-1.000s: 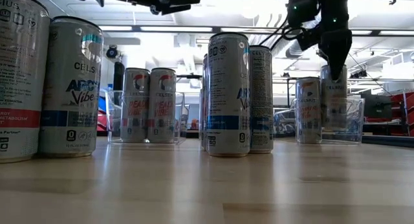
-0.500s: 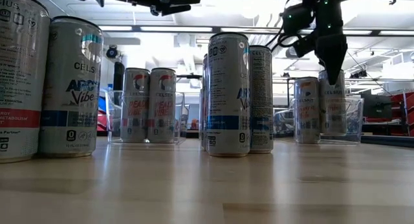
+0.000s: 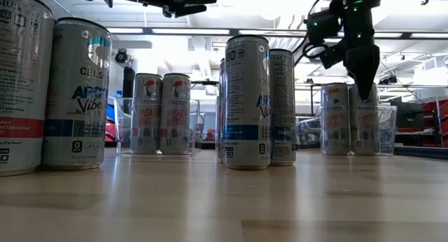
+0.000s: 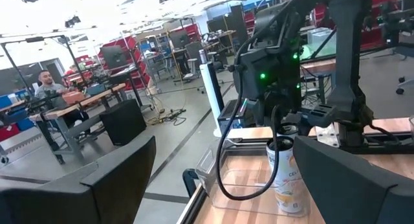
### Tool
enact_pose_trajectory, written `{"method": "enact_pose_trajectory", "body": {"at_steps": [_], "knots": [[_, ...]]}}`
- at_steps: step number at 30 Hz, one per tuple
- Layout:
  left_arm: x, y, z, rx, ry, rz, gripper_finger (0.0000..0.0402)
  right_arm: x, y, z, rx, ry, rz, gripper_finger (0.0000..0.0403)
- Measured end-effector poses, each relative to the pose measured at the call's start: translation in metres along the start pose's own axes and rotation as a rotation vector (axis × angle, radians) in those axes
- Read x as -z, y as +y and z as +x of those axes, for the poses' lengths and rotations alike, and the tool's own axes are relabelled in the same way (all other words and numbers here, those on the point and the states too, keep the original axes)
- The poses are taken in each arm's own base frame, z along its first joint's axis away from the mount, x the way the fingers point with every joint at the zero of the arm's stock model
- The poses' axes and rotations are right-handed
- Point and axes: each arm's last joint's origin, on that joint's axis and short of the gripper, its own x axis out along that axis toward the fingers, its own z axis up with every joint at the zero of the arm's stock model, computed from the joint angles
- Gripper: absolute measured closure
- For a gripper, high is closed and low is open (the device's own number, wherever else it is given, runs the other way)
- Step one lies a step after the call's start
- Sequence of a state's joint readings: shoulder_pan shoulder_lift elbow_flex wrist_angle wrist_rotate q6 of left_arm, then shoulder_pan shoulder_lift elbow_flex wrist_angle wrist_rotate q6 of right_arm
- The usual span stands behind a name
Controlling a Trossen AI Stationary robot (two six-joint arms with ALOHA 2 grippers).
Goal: Sort soda cans
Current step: Place the white-yellow soda can into the top right transparent bin, then put the white-yellow soda can into the top right transparent bin
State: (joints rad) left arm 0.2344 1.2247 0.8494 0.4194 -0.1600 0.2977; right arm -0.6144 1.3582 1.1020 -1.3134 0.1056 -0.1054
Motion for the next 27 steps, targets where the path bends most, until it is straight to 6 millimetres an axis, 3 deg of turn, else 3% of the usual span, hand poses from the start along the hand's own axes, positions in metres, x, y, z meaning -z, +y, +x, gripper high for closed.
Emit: {"method": "enact_pose_trajectory", "body": {"at_steps": [4,8,17,21,27], "knots": [[0.0,0.0,0.0,0.0,0.0,-0.009,0.0041,0.0,0.0,0.004,-0.005,0.022,0.002,0.0076],[0.0,0.0,0.0,-0.001,-0.002,-0.033,0.0041,0.005,0.0,-0.005,-0.008,0.054,0.013,0.006],[0.01,-0.003,0.001,0.017,0.096,-0.02,0.0041,0.009,-0.008,-0.063,0.131,-0.03,0.057,0.0056],[0.024,0.002,0.009,-0.018,0.165,-0.062,0.0041,0.017,-0.012,-0.102,0.224,-0.213,0.091,0.0055],[0.053,0.025,0.039,-0.078,0.297,-0.121,0.0041,0.032,-0.008,-0.152,0.236,-0.701,0.134,0.0055]]}}
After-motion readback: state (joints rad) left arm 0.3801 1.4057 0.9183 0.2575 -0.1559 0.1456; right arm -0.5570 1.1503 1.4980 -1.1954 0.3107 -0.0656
